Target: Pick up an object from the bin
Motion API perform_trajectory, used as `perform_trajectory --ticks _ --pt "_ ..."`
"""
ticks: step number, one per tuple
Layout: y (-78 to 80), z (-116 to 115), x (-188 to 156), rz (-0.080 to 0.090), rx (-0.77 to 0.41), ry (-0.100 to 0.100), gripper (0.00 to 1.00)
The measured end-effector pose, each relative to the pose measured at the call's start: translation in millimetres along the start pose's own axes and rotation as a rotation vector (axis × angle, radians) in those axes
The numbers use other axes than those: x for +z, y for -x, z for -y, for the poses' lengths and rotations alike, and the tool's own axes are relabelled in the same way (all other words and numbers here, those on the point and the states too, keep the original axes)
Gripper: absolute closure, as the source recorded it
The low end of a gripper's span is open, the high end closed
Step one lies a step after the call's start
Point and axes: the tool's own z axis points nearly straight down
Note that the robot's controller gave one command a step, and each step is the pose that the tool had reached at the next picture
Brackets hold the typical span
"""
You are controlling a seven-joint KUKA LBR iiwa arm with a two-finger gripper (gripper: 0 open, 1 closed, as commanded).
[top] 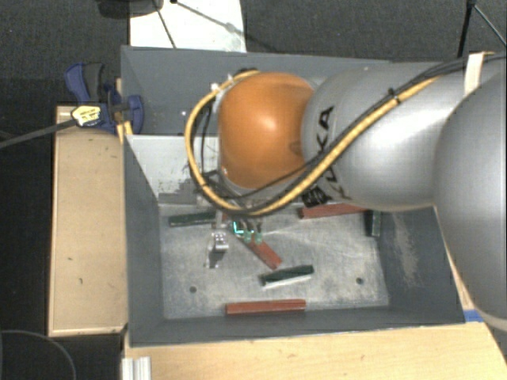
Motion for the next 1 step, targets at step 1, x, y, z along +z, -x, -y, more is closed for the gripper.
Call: perform_trajectory --ticks 1 --pt "2.1 1.0 -4.3 0.008 0.005 0.002 0.0"
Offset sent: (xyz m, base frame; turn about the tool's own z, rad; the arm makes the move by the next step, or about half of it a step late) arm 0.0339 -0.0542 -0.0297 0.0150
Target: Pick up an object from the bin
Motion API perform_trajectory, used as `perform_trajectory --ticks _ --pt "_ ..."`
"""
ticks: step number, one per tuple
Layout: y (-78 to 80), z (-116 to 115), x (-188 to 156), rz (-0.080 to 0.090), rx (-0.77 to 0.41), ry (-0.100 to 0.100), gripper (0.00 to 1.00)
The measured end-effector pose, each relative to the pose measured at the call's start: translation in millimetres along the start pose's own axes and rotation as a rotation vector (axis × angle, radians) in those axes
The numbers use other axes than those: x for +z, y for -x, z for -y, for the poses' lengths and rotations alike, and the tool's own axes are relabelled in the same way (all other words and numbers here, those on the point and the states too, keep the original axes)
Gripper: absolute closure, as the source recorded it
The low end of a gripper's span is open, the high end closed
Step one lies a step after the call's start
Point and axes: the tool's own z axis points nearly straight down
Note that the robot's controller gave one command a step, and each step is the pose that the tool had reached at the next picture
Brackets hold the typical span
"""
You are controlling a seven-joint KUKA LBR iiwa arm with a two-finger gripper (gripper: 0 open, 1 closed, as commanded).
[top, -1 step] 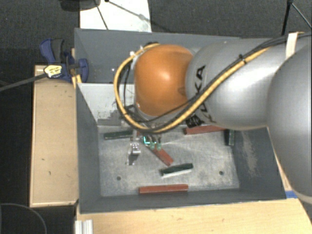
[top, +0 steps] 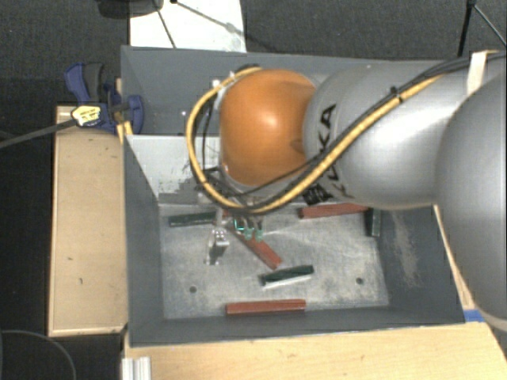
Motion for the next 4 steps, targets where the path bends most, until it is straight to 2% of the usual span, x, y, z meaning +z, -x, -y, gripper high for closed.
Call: perform_trajectory --ticks 1,2,3,4 --pt "20.4 31.1 20.0 0.001 0.001 0.001 0.0" --pt "42.0 49.1 127.9 0.003 -0.016 0.002 1.0" --pt "42.0 49.1 127.9 0.003 -0.014 0.002 1.0" --pt "33.4 86.3 102.4 -0.007 0.07 -0.001 1.0"
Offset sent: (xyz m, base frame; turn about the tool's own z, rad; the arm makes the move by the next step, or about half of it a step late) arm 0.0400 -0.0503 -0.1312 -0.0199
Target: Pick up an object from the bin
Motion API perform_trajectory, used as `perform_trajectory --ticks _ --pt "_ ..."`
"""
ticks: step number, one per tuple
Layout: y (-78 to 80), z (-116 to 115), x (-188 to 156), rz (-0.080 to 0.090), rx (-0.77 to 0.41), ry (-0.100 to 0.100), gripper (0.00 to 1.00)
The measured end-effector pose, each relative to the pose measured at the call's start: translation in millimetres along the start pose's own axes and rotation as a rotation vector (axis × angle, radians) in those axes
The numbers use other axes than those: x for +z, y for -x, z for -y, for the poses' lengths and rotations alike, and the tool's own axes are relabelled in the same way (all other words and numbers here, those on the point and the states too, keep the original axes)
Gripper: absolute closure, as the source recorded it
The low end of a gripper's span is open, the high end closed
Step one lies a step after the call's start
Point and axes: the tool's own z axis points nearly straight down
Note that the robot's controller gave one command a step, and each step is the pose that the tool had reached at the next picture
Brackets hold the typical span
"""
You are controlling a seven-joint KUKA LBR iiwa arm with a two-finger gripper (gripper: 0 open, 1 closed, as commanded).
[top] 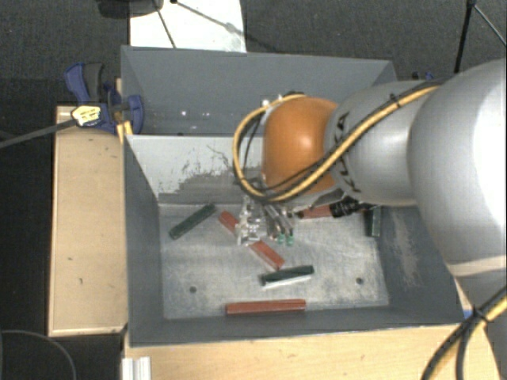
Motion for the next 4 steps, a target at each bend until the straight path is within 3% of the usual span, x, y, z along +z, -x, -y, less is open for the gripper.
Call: perform_trajectory --ticks 1,2,3,4 --pt "1.8 36.0 -21.0 0.005 0.113 0.0 0.0" --pt "1.7 35.9 -20.9 0.004 0.115 0.0 0.0" --pt "24.7 5.2 23.5 0.015 0.192 0.006 1.0" --pt "24.7 5.2 23.5 0.015 0.193 0.006 1.0"
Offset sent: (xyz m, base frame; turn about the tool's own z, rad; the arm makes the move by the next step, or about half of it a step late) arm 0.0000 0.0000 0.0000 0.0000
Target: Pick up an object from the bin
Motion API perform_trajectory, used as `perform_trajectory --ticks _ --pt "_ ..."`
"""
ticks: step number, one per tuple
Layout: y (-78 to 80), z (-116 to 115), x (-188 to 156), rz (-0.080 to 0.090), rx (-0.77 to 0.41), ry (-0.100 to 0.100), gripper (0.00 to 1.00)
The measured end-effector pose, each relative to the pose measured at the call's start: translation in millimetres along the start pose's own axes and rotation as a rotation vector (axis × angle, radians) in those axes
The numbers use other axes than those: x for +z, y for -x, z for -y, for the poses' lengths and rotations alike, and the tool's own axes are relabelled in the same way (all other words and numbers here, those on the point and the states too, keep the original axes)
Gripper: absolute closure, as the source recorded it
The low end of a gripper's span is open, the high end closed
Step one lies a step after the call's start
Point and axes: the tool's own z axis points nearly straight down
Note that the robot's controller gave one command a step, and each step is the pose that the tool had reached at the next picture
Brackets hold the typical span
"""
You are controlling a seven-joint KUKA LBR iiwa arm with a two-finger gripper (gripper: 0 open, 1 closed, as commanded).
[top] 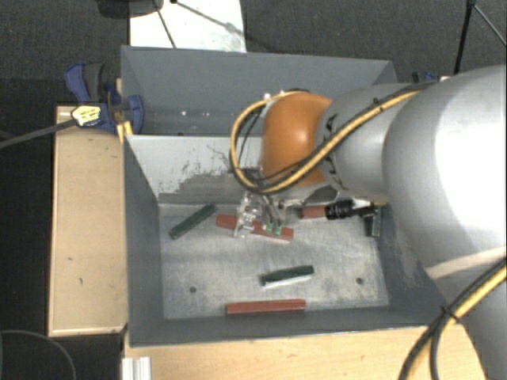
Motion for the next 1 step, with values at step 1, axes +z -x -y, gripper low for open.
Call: perform_trajectory --ticks 1 --pt "-9.3 -26.3 -142.1 -0.007 0.007 -0.005 1.0"
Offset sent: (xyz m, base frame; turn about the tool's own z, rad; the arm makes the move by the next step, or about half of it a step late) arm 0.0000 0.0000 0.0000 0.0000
